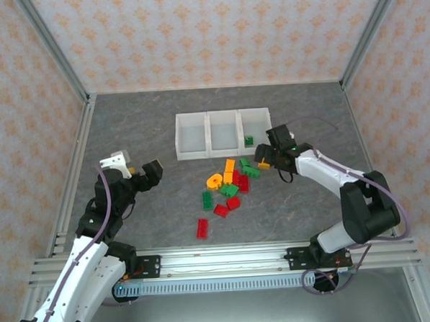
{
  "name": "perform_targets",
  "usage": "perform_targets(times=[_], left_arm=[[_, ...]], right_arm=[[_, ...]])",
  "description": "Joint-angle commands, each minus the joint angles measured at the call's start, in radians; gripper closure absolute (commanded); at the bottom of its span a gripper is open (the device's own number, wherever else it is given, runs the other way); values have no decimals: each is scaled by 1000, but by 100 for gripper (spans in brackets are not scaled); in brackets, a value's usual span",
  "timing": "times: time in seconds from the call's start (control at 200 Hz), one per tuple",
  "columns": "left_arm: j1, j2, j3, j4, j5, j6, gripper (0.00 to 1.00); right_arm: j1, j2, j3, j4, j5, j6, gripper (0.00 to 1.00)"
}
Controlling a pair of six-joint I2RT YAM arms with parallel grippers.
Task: Sort the legos into containers by color
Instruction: Place the lego in the container, then pick up the lego from the center of the table.
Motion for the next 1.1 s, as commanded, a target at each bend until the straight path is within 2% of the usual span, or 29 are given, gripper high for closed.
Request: perform_targets(times=[0.0,0.235,0.616,0.861,0.966,1.096], left_arm=[[-7,-12,4,-2,14,5,1],[-8,-35,-8,14,19,3,1],[-7,-28,-8,14,29,2,1],[-7,-34,-8,16,29,0,1],[-7,-36,-9,16,28,1,1],[-6,-33,-9,19,30,2,1]], right_arm=[[52,56,28,21,82,48,9],[97,177,106,-20,170,58,16],[100,222,105,15,207,43,34],[99,242,106,22,189,0,37],[100,234,96,32,187,-15,45],[92,240,98,39,139,-67,72]])
